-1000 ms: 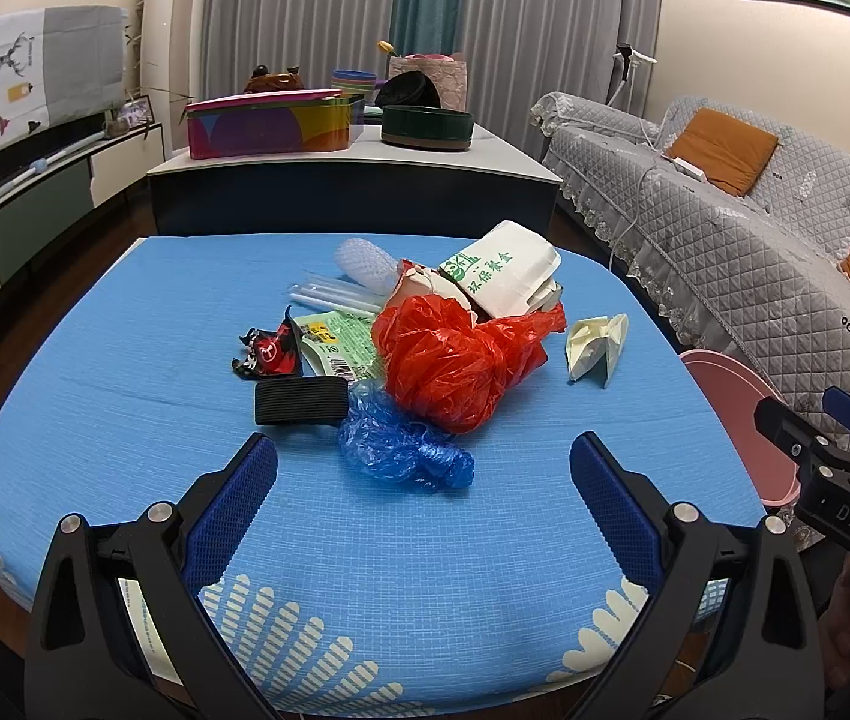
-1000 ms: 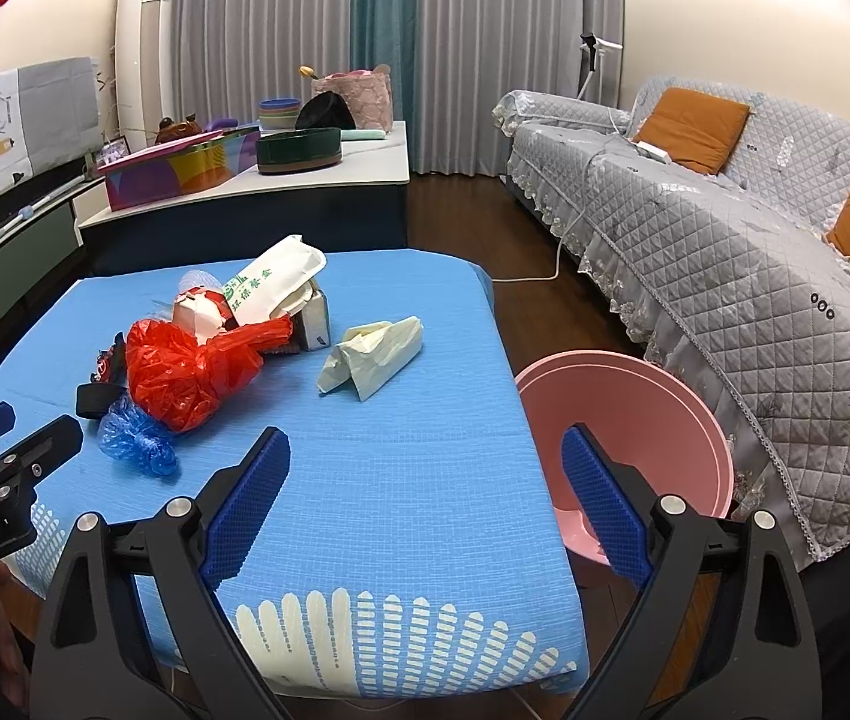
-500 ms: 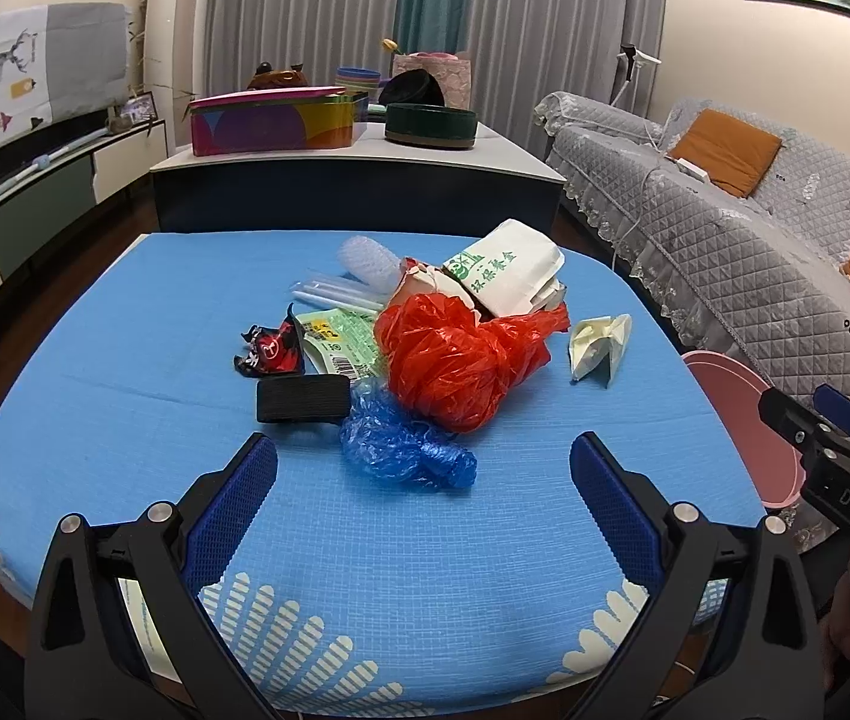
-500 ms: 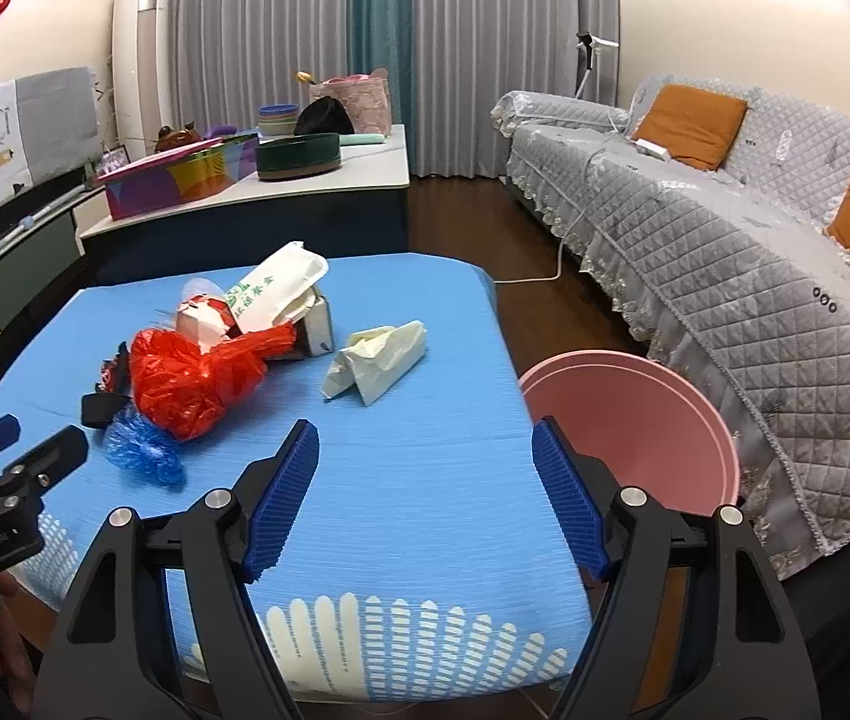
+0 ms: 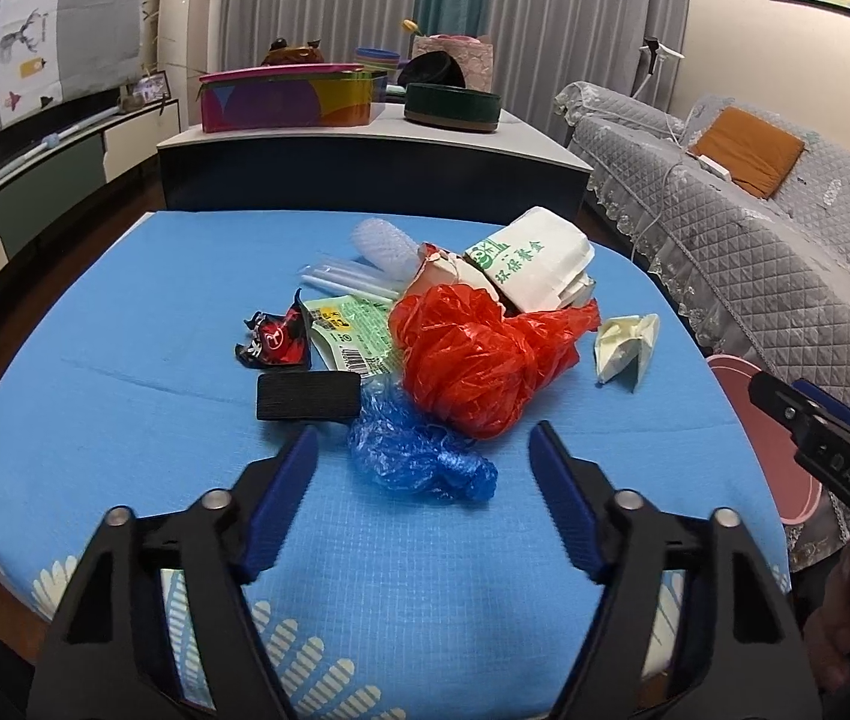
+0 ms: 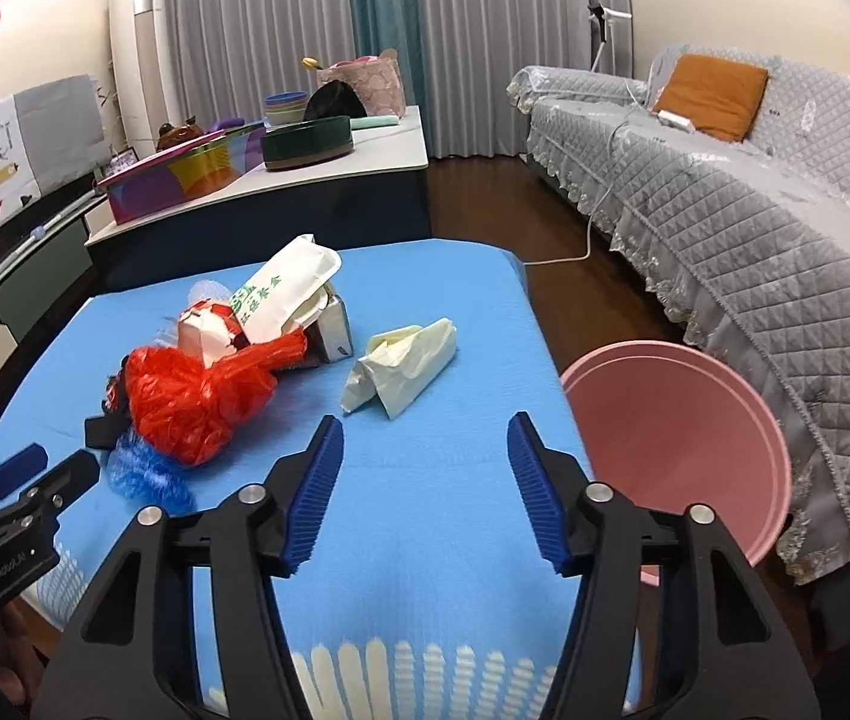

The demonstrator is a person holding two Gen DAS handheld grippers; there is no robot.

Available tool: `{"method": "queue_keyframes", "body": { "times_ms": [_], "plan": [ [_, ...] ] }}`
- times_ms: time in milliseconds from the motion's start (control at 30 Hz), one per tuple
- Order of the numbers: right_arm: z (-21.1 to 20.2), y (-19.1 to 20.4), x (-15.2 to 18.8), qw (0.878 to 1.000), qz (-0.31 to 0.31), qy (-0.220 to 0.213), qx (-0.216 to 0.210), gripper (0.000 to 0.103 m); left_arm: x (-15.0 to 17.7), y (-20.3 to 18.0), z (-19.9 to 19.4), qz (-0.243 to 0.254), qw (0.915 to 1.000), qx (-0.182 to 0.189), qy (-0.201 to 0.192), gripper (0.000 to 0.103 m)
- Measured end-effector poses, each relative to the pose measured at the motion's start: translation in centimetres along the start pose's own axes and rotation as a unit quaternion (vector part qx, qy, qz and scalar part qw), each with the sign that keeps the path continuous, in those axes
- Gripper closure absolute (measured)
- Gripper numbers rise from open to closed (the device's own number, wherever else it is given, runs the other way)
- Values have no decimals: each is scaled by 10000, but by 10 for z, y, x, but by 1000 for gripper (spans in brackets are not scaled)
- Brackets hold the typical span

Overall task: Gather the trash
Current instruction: 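Grasp the red plastic bag with the left tool while the right tool grasps the cream tissue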

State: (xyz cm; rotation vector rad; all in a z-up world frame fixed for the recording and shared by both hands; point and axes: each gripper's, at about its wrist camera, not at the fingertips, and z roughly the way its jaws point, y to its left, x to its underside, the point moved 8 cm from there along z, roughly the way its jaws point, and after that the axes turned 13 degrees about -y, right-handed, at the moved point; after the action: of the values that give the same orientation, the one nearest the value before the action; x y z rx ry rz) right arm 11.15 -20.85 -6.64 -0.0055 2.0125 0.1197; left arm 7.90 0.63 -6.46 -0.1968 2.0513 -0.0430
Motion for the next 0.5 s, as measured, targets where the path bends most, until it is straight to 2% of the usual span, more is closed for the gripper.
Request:
{"method": "queue_keyframes", "body": {
  "times_ms": [200,500],
  "plan": [
    [38,4,3,9997,186,140,-20,53,0,1,16,-60,9999,-11,94,54],
    [77,17,3,9988,374,276,-171,53,-22,1,38,-1,9997,27,-245,54]
  ]
}}
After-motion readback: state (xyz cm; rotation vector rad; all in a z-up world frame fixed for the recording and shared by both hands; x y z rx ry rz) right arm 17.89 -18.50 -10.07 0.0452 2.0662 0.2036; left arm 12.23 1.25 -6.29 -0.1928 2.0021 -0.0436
